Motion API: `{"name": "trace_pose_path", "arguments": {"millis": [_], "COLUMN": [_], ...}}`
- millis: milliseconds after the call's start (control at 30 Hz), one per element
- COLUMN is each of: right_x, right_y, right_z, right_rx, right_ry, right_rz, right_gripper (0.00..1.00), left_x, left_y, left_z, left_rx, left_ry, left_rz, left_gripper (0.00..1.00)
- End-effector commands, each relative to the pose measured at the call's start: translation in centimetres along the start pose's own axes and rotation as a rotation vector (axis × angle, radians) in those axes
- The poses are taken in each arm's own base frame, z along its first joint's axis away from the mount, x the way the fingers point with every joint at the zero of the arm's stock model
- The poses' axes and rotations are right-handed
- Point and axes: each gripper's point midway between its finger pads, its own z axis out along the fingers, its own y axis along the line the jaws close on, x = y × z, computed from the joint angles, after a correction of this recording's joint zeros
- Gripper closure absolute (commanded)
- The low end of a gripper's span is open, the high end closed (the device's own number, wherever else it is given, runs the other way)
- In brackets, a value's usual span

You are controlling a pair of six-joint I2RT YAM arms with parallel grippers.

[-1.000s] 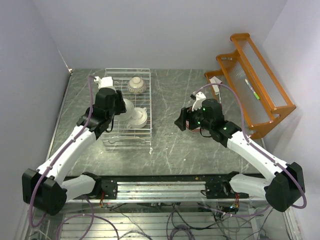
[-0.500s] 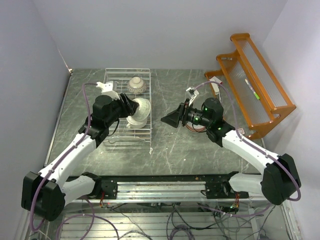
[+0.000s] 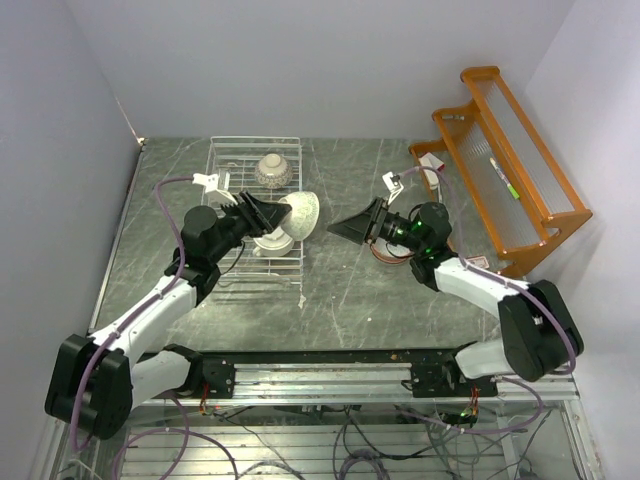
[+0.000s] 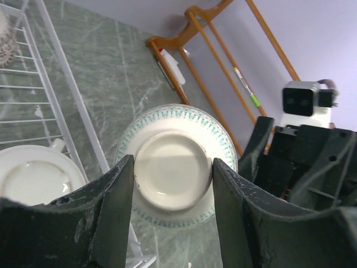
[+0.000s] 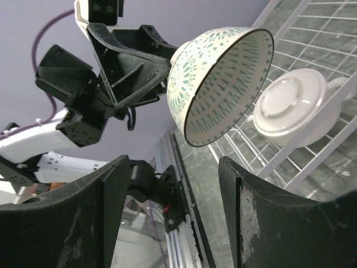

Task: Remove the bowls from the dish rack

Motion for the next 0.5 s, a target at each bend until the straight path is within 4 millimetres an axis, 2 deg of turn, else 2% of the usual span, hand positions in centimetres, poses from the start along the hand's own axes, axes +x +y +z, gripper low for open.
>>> {"name": "trace_pose_path", "arguments": {"millis": [0, 467], "right_x": [-1.2, -1.5], "right_y": [2.7, 4.1], "right_z": [-0.1, 0.7], "right_rx": [-0.174, -0.428], "right_ry": [-0.038, -0.004], "right_rz": [0.017, 0.125], "right_gripper": [0.38, 0.39], "left_x": [-2.9, -2.4], "left_y": [-4.5, -4.4], "left_z": [-0.2, 0.3], "left_rx": [0.197, 0.202], "left_ry": [-0.098, -0.063], "left_rz": [0.002, -0.009], "left_gripper": [0.93, 0.93]}}
